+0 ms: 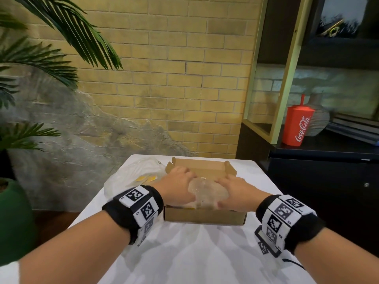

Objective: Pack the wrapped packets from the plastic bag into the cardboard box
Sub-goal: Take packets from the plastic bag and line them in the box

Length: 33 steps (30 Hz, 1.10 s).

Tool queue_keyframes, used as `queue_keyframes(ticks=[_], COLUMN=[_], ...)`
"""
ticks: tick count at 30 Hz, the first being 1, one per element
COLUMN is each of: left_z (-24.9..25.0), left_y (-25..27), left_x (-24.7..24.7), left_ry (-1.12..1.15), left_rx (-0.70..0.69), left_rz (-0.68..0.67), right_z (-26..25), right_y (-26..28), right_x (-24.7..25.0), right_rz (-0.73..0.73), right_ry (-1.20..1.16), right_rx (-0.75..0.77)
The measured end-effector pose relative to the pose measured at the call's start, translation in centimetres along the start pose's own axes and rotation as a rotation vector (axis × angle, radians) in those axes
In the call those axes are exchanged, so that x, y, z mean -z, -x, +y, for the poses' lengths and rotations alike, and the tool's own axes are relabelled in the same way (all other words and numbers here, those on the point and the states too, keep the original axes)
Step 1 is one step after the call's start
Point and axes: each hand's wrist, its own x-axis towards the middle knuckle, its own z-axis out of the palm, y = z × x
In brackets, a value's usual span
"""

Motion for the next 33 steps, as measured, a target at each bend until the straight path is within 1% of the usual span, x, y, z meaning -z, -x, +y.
queue_keyframes(ticks=[2,4,7,9,13,19,21,23,25,28,33], left_z=[0.6,0.9,1.0,0.9,0.8,1.0,0.7,0.3,0.0,-0.2,-0.4], left_y=[-0.2,-0.5,-0.8,-0.8,-0.4,0.6,0.5,0.1,0.0,-0.4,-1.8], left_x=[-0.4,-0.9,-1.5,-1.7,-2.0,-1.3,-0.8,-0.4,-0.3,-0.3,0.0], left_ry=[-0.059,-0.114,-0.158,-0.153,-0.123,-0.132,-0.139,-0.161,-0.192,-0.238,-0.306], left_rx=[0.007,0.028,0.076,0.098,0.095,0.074,0.046,0.028,0.041,0.045,0.068], left_rz=[-0.102,-0.182,-0.256,-0.283,-0.290,-0.351,-0.362,-0.338,-0.304,-0.286,-0.300], right_z=[-0.4,-0.7,-1.0,-1.1,-1.1,-1.0,-0.7,-0.3,0.1,0.2,0.5], right_y=[-0.7,-1.2,-1.7,-1.8,-1.5,0.7,0.7,0.5,0.3,-0.1,-1.4], right_x=[-0.7,-1.3,-1.7,-1.8,-2.2,-2.0,-1.4,-0.8,-0.3,-0.3,-0.8], right_rz=[-0.106,-0.177,-0.195,-0.197,-0.198,-0.220,-0.171,-0.094,-0.045,-0.021,-0.021], right_ry=[0.055,0.124,0.178,0.182,0.168,0.153,0.155,0.174,0.209,0.280,0.398], right_rx=[-0.022,-0.059,-0.081,-0.093,-0.102,-0.019,0.020,0.042,0.037,0.059,0.079])
